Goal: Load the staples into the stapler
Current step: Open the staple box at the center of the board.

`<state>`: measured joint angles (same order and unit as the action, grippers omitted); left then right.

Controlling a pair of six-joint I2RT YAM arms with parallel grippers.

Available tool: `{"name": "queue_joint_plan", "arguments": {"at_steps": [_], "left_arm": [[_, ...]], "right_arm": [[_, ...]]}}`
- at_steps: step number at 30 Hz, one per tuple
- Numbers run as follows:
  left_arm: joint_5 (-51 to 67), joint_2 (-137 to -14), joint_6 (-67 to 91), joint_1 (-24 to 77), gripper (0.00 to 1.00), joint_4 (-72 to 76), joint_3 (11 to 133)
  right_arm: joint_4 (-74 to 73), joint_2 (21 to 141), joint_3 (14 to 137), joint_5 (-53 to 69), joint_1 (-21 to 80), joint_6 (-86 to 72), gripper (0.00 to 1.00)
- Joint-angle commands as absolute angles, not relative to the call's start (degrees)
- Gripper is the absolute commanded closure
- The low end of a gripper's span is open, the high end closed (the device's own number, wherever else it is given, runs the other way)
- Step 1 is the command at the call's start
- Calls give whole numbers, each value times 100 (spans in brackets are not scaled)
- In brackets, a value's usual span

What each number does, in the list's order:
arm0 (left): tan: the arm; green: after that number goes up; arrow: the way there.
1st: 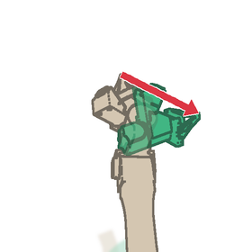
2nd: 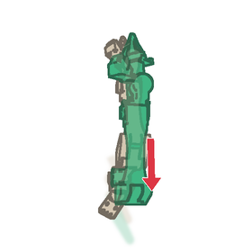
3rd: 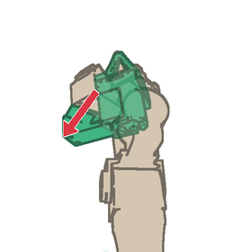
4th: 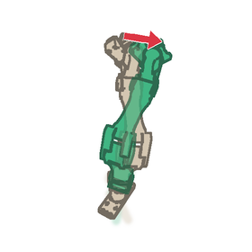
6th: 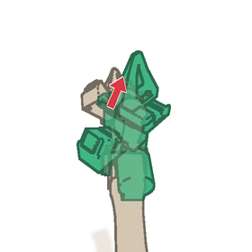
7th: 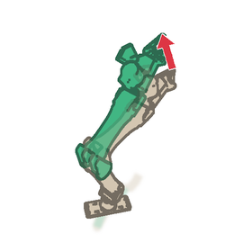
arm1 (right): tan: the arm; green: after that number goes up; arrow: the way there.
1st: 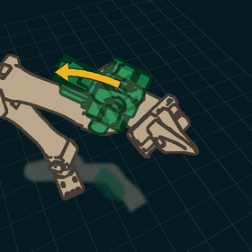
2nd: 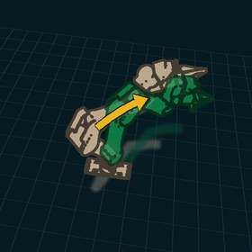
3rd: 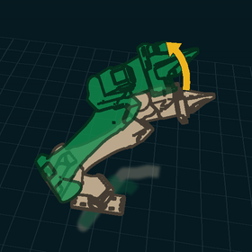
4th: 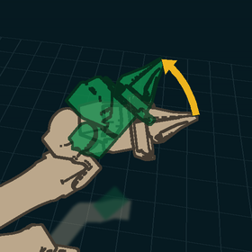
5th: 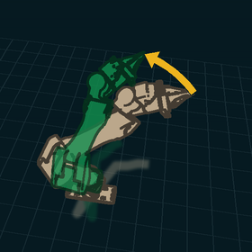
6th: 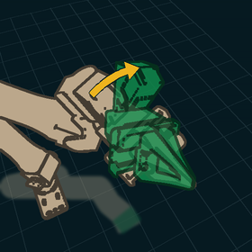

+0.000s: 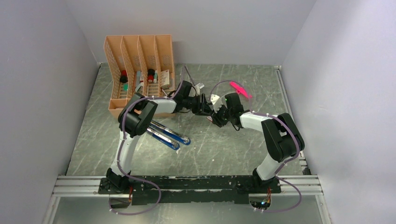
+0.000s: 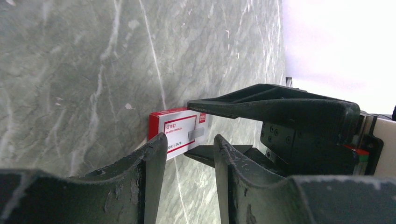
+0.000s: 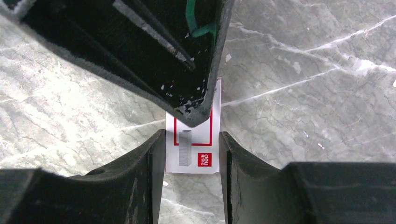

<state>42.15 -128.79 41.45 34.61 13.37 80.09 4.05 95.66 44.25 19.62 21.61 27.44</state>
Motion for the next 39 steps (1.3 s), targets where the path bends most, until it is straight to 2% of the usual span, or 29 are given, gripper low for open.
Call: {"name": "queue_joint_plan", "arguments": {"at_steps": [1, 25, 39], "left_arm": [[3881, -12766, 4167, 3375, 53, 1308, 8007], [4088, -12980, 4052, 3472, 53, 1170, 8340], [3985, -12935, 4044, 3501, 53, 1148, 8139]], "right_arm": [[211, 9773, 4412, 1777, 2162, 2823, 71], [176, 9852, 4412, 1789, 2171, 2814, 71], [163, 9853, 4430, 1788, 2177, 2821, 71]]}}
